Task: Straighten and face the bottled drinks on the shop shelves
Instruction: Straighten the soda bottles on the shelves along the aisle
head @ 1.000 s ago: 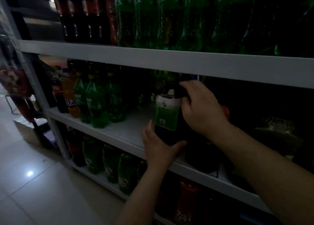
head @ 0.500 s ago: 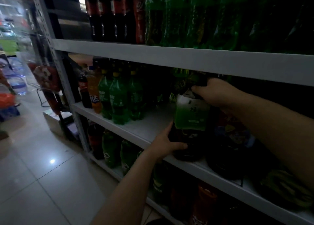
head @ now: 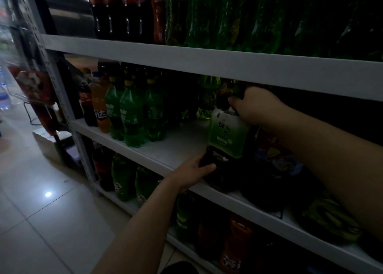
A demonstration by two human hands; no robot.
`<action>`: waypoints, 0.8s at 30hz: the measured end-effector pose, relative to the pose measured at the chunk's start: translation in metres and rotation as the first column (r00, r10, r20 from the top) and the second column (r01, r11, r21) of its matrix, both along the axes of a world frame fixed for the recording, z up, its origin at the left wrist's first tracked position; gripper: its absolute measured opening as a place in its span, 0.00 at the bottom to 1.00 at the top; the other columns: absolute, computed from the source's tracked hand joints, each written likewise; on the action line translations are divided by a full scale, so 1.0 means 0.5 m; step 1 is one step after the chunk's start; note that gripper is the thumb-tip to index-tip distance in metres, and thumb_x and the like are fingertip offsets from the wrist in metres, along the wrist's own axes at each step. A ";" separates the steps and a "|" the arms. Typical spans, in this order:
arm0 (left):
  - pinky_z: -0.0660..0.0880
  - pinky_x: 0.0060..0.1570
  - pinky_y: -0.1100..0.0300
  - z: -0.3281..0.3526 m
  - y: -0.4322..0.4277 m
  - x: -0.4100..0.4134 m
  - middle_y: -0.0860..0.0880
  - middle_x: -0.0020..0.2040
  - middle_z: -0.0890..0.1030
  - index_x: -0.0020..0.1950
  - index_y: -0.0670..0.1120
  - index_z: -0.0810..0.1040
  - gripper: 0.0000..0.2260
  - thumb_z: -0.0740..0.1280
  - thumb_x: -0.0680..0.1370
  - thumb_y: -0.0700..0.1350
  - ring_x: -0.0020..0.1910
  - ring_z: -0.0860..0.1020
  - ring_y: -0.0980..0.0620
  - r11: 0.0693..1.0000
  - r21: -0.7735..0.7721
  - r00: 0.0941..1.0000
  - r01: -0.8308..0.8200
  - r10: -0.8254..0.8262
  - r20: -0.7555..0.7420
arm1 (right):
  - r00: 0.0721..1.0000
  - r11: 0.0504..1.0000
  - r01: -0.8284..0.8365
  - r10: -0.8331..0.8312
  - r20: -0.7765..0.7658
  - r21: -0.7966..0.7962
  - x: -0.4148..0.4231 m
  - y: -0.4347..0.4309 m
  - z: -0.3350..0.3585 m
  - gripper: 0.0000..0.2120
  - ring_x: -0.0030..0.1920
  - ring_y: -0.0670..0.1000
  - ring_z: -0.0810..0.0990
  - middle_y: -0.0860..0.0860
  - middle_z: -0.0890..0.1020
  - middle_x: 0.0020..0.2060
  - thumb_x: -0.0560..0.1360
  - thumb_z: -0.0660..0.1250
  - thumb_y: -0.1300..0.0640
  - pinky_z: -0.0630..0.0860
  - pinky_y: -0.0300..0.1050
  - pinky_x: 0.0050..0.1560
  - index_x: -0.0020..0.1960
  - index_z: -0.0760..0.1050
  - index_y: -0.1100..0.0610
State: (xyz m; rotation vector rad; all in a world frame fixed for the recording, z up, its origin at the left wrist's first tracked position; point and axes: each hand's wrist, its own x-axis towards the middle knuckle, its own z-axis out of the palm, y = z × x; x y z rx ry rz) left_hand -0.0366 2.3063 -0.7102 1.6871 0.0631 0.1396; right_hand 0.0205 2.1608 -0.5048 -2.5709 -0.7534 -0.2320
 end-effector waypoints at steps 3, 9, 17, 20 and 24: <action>0.74 0.59 0.61 -0.014 -0.001 0.003 0.58 0.58 0.80 0.60 0.64 0.74 0.18 0.72 0.73 0.49 0.58 0.78 0.58 0.999 0.044 1.000 -0.029 0.029 -0.005 | 0.999 0.998 -0.020 0.021 -0.026 0.063 -0.006 0.006 -0.005 0.11 0.33 0.50 0.71 0.53 0.72 0.35 0.79 0.62 0.50 0.66 0.40 0.28 0.43 0.68 0.56; 0.68 0.37 0.80 -0.047 -0.026 0.015 0.64 0.50 0.76 0.58 0.61 0.71 0.31 0.78 0.59 0.61 0.48 0.75 0.67 0.925 0.253 0.959 -0.283 0.266 0.101 | 0.985 0.988 -0.092 0.071 0.156 0.128 -0.040 -0.064 -0.037 0.16 0.48 0.49 0.75 0.50 0.76 0.52 0.77 0.64 0.49 0.70 0.41 0.46 0.62 0.71 0.53; 0.65 0.37 0.84 -0.077 -0.051 0.024 0.59 0.51 0.76 0.66 0.50 0.71 0.41 0.76 0.58 0.66 0.49 0.74 0.62 0.874 0.241 0.904 -0.422 0.384 0.188 | 0.854 0.848 -0.063 -0.227 0.468 0.527 -0.076 -0.222 -0.180 0.28 0.66 0.50 0.66 0.59 0.68 0.65 0.72 0.71 0.54 0.62 0.39 0.66 0.67 0.66 0.60; 0.66 0.39 0.83 -0.078 -0.052 0.021 0.60 0.51 0.75 0.66 0.51 0.71 0.40 0.76 0.59 0.65 0.50 0.75 0.62 0.875 0.244 0.906 -0.418 0.382 0.181 | 0.973 0.740 0.092 -0.208 0.096 0.666 -0.060 -0.199 -0.193 0.41 0.64 0.44 0.66 0.50 0.66 0.66 0.67 0.75 0.50 0.66 0.35 0.59 0.73 0.55 0.47; 0.67 0.41 0.82 -0.075 -0.043 0.012 0.60 0.52 0.77 0.65 0.52 0.72 0.34 0.77 0.63 0.61 0.46 0.75 0.68 0.902 0.237 0.929 -0.361 0.324 0.180 | 0.997 0.664 0.076 -0.050 -0.058 0.744 -0.017 -0.192 -0.204 0.34 0.49 0.39 0.75 0.44 0.75 0.54 0.67 0.75 0.53 0.73 0.30 0.35 0.68 0.62 0.45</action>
